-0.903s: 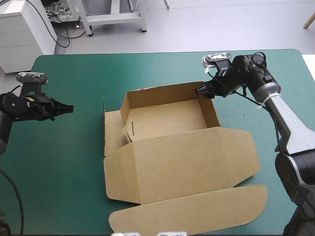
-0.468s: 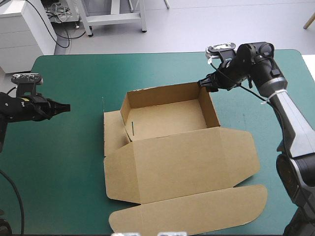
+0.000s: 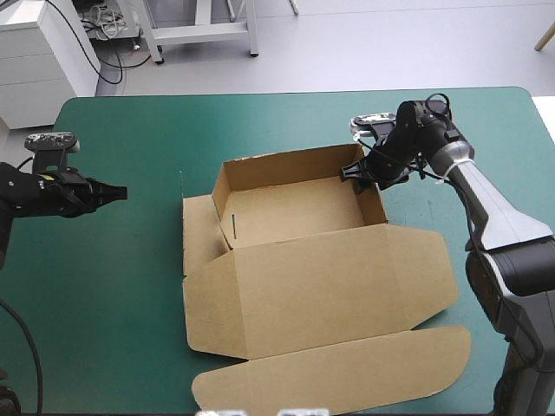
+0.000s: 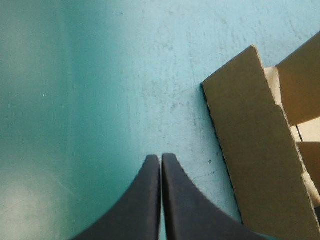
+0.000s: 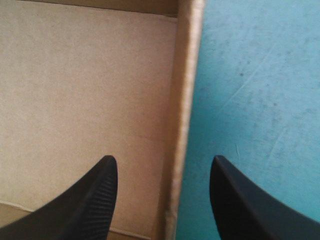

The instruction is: Fold the box

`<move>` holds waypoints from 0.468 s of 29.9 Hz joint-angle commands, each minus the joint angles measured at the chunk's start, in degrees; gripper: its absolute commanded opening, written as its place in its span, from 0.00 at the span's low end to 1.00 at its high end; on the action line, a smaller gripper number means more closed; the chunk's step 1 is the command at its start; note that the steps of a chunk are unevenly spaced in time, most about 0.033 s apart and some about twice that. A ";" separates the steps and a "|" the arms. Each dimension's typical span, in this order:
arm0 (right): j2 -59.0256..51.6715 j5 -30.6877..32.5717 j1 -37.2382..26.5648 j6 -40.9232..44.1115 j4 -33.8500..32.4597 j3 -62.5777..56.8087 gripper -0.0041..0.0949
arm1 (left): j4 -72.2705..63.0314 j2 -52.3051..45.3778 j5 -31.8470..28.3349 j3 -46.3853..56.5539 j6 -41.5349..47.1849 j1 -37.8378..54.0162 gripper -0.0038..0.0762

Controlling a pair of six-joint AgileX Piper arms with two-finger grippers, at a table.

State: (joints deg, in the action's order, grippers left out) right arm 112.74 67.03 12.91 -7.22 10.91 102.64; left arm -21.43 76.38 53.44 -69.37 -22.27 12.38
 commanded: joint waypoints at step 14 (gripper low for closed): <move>-0.99 -0.06 -0.20 -0.45 2.42 1.35 0.02 | -2.14 -1.62 -1.49 -1.92 -0.05 0.19 0.04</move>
State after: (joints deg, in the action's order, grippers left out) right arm 115.52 67.14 12.91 -7.56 11.98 102.64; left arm -21.60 76.38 53.80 -69.37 -22.27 12.38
